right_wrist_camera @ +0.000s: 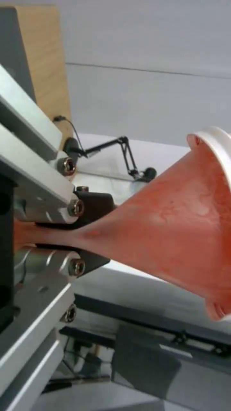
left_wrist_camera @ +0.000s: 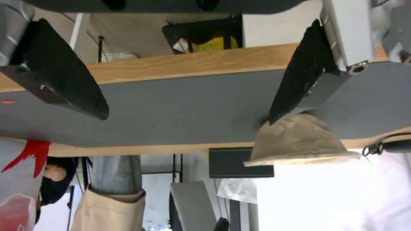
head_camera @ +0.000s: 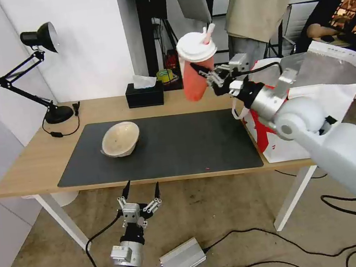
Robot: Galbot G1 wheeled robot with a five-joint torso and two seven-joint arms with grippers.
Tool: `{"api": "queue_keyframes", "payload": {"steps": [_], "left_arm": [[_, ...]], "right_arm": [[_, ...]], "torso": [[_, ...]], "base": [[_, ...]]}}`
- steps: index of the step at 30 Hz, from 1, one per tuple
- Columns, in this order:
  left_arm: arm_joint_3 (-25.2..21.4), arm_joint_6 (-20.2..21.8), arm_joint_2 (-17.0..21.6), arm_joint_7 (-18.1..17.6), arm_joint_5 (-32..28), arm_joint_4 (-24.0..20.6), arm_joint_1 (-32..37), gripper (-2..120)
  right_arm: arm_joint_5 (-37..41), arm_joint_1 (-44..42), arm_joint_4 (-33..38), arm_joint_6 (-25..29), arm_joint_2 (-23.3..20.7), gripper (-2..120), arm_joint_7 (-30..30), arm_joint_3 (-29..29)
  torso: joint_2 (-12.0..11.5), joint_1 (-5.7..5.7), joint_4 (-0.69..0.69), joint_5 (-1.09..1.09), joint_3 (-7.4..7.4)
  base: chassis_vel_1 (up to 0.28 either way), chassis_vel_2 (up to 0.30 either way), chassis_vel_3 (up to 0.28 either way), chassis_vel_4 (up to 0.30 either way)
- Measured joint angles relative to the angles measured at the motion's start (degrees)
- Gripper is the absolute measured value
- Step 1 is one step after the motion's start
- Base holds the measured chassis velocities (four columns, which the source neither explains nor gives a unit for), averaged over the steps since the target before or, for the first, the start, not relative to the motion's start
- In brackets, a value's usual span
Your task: Pick up the trash from the table and place it into the takeout bag.
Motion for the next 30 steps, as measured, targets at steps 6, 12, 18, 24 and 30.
{"api": "queue_keyframes", "payload": {"steps": [6,12,18,24,30], "left_arm": [[0.31,-0.09,-0.02,0.0,0.3,0.29,-0.02,100],[0.7,-0.12,0.11,0.0,0.52,0.48,-0.08,100],[0.81,-0.15,0.57,0.0,0.47,0.45,-0.1,100],[0.55,-0.45,1.96,0.0,-0.37,-0.23,0.12,100],[-0.32,-0.46,2.6,-0.01,-0.79,-2.28,1.2,100]], "right_arm": [[1.09,-0.14,0.73,0.0,-1.58,3,0.16,2.37],[1.71,-0.69,0.9,0.0,-3.62,3,0.25,5.6],[2.01,-1.7,0.59,0.0,-5.34,3,0.13,8.14],[1.83,-2.96,-0.29,0.01,-8.3,3,-0.69,10.88],[1.78,-4.17,-0.9,-0.03,-10.69,3,-0.96,13.17]], "torso": [[0.0,0.0,0.0,-0.01,0.0],[0.0,0.0,0.0,-0.01,0.0],[0.0,0.0,0.0,-0.01,0.0],[0.0,0.0,0.0,0.0,0.0],[0.0,0.0,0.0,-0.01,0.0]], "base": [[0.0,0.0,0.0,0.0],[0.0,0.0,0.0,0.0],[0.0,0.0,0.0,0.0],[0.0,0.0,0.0,0.0],[0.0,0.0,0.0,0.0]]}}
